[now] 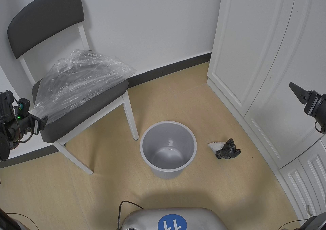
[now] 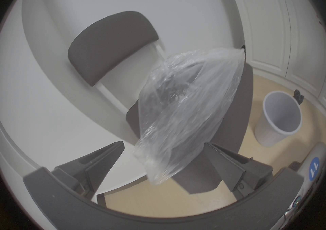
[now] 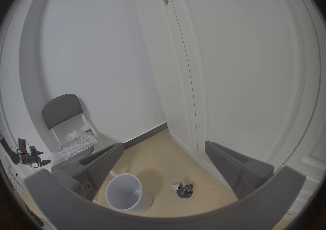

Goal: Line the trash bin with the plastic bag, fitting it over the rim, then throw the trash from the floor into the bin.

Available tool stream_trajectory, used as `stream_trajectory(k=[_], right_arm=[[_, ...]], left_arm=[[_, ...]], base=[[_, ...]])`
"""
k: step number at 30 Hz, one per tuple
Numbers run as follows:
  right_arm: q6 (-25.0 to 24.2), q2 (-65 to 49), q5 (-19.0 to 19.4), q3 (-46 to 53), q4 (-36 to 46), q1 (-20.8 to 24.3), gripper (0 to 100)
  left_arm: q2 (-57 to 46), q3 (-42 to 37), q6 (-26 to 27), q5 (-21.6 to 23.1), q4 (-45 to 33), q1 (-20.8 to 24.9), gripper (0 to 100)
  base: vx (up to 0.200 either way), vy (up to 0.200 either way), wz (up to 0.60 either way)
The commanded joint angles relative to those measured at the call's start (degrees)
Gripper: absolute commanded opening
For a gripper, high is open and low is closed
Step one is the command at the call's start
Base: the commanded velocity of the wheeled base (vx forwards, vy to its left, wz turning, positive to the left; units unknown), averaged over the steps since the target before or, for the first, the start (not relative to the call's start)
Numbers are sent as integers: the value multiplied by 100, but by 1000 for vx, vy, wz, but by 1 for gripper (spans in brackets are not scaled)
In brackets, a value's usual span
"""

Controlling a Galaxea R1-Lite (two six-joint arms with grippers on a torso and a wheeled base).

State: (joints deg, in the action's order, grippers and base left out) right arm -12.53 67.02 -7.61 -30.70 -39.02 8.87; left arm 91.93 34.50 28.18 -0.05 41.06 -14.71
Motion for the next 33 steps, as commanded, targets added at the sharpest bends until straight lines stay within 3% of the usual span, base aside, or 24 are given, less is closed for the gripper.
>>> stream_trajectory(k=[1,6,15,26,33], right_arm=[[5,48,5,11,0,9,100],[5,12,5,11,9,0,100],[5,4,5,11,0,9,100],[-4,30,5,-7,0,0,100],[-4,39,5,-15,0,0,100]], left_arm=[[53,-154,196,84,25,-445,100],[211,-136,275,233,25,-796,100],[537,31,266,207,87,-814,100],[704,857,205,198,60,-787,100],[642,1472,-454,181,-10,-708,100]], base=[[0,0,0],[0,0,0],[0,0,0],[0,0,0],[0,0,0]])
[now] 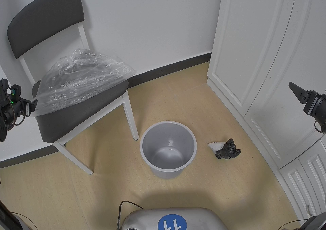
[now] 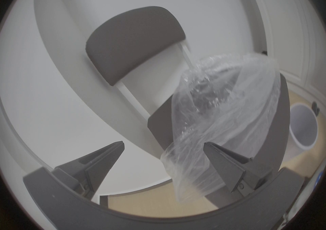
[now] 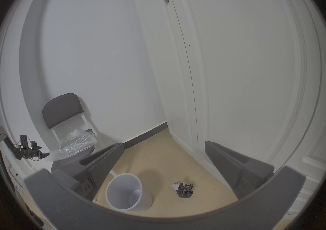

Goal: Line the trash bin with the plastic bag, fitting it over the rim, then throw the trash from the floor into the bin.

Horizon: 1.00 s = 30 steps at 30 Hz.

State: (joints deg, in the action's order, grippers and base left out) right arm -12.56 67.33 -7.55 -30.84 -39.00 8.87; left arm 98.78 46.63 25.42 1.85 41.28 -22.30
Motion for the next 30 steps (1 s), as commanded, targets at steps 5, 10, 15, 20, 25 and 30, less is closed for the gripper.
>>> stream_trajectory(k=[5,10,15,20,25,30], right_arm=[[-1,17,-1,-10,-3,9,100],[-1,0,-1,-1,-3,9,100],[-1,-9,-1,-1,-3,0,100],[-1,-18,-1,-10,-3,0,100],[-1,-18,-1,-10,-3,-26,100],[-1,-9,-1,-10,-3,-44,100]], left_arm=[[-17,-145,-195,-10,56,208,100],[54,-462,-213,-10,65,577,100],[300,-514,-213,-27,82,929,100],[581,-462,-213,-361,425,1131,100],[809,-312,-221,-528,917,1157,100],[713,-137,-318,-484,864,990,100]], base=[[0,0,0],[0,0,0],[0,0,0],[0,0,0],[0,0,0],[0,0,0]])
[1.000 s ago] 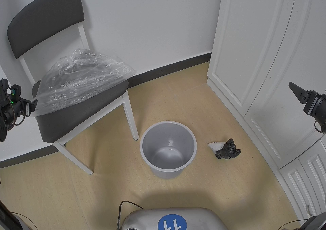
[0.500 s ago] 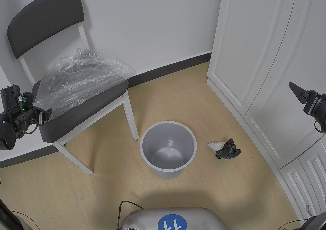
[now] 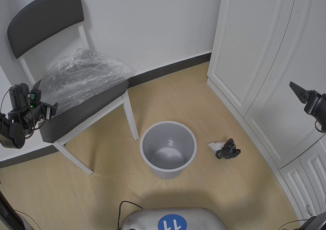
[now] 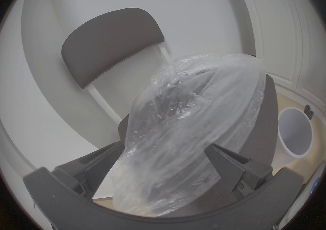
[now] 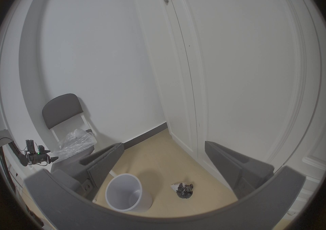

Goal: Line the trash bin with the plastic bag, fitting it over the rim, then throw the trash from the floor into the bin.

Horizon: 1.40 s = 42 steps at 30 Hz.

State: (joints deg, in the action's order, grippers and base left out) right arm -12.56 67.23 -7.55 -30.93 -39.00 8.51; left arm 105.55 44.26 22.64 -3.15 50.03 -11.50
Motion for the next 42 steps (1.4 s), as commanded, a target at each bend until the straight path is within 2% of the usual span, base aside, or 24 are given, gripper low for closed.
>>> stream_trajectory(k=[1,5,13,19,26,42], right_arm=[[-1,1,-1,-1,-3,-7,100],[-1,9,-1,-1,-3,-7,100],[-1,18,-1,-1,-3,-7,100],[-1,-17,-1,-1,-3,-7,100],[-1,-26,-1,-1,-3,-7,100],[-1,-26,-1,-10,-3,-42,100]], left_arm=[[27,109,-49,24,-11,-98,100],[-175,276,-181,51,-169,-336,100],[-333,645,-620,86,-485,-459,100],[-236,118,-594,68,-380,-142,100],[63,38,-594,16,-345,156,100],[265,434,-620,7,-362,130,100]], base=[[0,0,0],[0,0,0],[0,0,0],[0,0,0],[0,0,0],[0,0,0]])
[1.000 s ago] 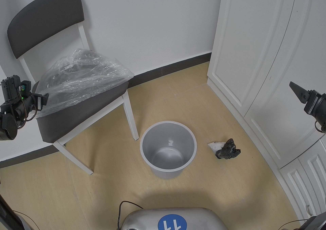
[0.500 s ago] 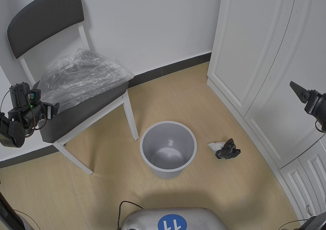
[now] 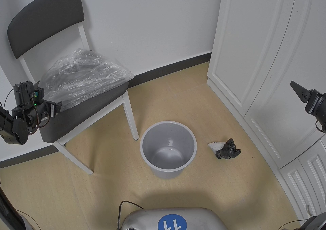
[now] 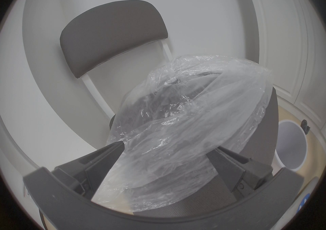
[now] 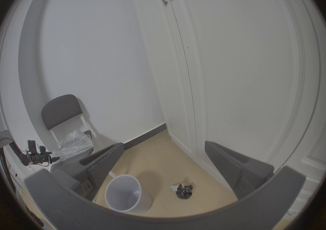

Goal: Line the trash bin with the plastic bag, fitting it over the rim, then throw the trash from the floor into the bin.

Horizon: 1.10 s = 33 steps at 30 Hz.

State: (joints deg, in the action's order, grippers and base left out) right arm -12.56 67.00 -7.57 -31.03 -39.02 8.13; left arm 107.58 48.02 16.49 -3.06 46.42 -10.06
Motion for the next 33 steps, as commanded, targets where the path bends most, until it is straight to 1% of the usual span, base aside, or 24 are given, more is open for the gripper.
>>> stream_trajectory(k=[1,10,22,23,29,33], right_arm=[[-1,-3,1,0,0,-5,100],[-1,-3,1,0,0,-5,100],[-1,50,1,0,-9,-5,100],[-1,41,1,0,-9,-5,100],[-10,68,1,0,-9,4,100],[-45,68,1,-18,-9,66,100]], left_arm=[[70,76,-6,-2,7,-5,100],[246,278,-6,-2,-2,57,100],[395,322,-15,77,-2,74,100],[395,331,-23,77,-2,92,0],[351,313,-120,86,25,127,0],[325,208,-138,130,315,188,0]], base=[[0,0,0],[0,0,0],[0,0,0],[0,0,0],[0,0,0],[0,0,0]])
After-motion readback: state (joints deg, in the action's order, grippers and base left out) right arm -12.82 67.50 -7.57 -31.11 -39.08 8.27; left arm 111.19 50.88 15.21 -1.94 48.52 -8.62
